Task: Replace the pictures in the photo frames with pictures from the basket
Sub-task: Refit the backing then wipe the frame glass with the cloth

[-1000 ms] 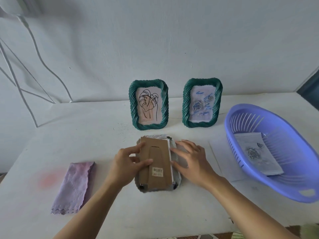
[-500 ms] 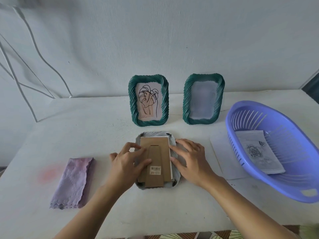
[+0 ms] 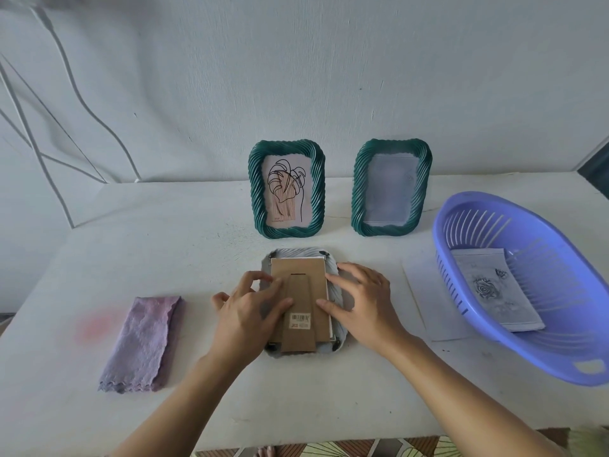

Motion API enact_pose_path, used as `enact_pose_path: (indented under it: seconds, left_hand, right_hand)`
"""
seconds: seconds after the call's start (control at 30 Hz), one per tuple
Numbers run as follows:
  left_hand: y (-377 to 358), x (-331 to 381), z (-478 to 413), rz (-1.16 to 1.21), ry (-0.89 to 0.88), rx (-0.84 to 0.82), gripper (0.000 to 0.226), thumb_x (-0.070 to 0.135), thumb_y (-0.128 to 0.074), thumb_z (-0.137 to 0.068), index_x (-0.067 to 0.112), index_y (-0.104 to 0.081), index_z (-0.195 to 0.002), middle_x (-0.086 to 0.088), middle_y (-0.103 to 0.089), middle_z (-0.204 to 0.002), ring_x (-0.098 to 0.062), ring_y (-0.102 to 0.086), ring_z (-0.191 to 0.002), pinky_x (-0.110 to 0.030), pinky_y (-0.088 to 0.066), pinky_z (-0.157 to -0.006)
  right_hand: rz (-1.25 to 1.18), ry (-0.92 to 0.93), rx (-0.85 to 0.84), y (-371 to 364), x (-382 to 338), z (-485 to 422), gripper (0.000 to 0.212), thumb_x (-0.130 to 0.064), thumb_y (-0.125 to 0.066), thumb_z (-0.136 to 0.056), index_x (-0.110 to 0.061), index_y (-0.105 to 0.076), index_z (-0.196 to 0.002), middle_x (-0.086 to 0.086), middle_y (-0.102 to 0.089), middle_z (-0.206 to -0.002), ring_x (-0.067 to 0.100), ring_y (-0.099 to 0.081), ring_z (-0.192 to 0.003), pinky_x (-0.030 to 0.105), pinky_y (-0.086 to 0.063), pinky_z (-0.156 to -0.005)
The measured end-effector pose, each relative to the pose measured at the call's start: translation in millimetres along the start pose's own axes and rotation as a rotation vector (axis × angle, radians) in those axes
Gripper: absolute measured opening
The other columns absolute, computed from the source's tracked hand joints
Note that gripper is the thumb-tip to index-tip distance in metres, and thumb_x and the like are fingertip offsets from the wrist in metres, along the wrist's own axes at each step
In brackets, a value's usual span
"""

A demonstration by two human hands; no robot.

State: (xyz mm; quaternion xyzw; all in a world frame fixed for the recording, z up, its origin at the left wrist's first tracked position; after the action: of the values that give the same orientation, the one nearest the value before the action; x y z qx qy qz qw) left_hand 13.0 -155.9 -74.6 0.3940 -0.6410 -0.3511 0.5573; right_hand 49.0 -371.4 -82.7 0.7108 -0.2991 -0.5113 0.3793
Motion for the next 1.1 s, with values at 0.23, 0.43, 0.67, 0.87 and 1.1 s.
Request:
enact_pose_path:
  seconds: [0.23, 0.43, 0.67, 0.87, 1.1]
  left_hand:
    - [-0.1, -9.2, 14.2, -0.020, -0.130, -0.210, 0.072, 0.077, -0.027, -0.086, 0.042, -0.039, -0.148, 0.030, -0.021, -0.158, -0.003, -0.039, -0.122, -0.039, -0.027, -0.091]
    - [-0.7, -15.1, 18.4, -0.101, -0.246, -0.368, 0.087, 0.086, -0.021, -0.081, 0.044, -0.006, -0.156, 0.034, 0.011, -0.159, 0.001, -0.025, -0.129, -0.037, -0.024, -0.099]
    - [0.1, -15.5, 21.1, -0.087, -0.255, -0.342, 0.088, 0.087, -0.021, -0.081, 0.044, -0.006, -0.156, 0.033, 0.012, -0.160, 0.002, -0.023, -0.130, -0.038, -0.022, -0.101]
    - [12.8, -18.5, 28.2, 0.086, -0.312, -0.368, 0.086, 0.078, -0.048, -0.081, 0.044, -0.018, -0.155, 0.034, -0.003, -0.160, 0.004, -0.022, -0.138, -0.038, -0.023, -0.106]
    - [11.9, -17.4, 34.5, 0.029, -0.285, -0.281, 0.082, 0.078, -0.050, -0.082, 0.040, -0.032, -0.152, 0.029, -0.016, -0.160, 0.001, -0.028, -0.136, -0.043, -0.027, -0.101]
  right_hand:
    - [-0.034, -0.018, -0.005, -0.2, 0.4, -0.5, 0.067, -0.072, -0.048, -0.079, -0.025, -0.066, -0.124, -0.003, -0.057, -0.133, 0.020, -0.052, -0.125, 0.052, -0.037, -0.107]
    - [-0.035, -0.020, -0.002, -3.0, 2.2, -1.1, 0.064, -0.070, -0.051, -0.079, -0.024, -0.069, -0.120, -0.001, -0.061, -0.128, 0.023, -0.057, -0.120, 0.054, -0.040, -0.103]
    - [-0.119, -0.035, -0.078, 5.0, 0.9, 8.4, 0.063, -0.067, -0.060, -0.083, -0.029, -0.060, -0.133, -0.003, -0.046, -0.146, 0.012, -0.034, -0.137, 0.045, -0.024, -0.118]
    - [-0.139, -0.043, -0.092, 4.0, 4.8, 13.5, 0.053, -0.053, -0.068, -0.086, -0.025, -0.063, -0.131, -0.002, -0.044, -0.146, 0.019, -0.038, -0.136, 0.039, -0.033, -0.115]
    - [-0.105, -0.043, -0.070, 0.6, -0.3, 14.9, 0.055, -0.055, -0.063, -0.086, -0.021, -0.065, -0.129, 0.002, -0.048, -0.143, 0.021, -0.041, -0.133, 0.043, -0.034, -0.114]
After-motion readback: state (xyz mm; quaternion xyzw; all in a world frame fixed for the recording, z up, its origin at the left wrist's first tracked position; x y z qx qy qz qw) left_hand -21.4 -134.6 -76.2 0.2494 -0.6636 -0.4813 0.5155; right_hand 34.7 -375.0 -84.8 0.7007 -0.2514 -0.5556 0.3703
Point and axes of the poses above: each hand's wrist, its own z-axis away from the middle knuckle, its own y-axis out of the back of the hand, x = y × z, the point moved 6 cm from there along -z, towards the middle knuckle
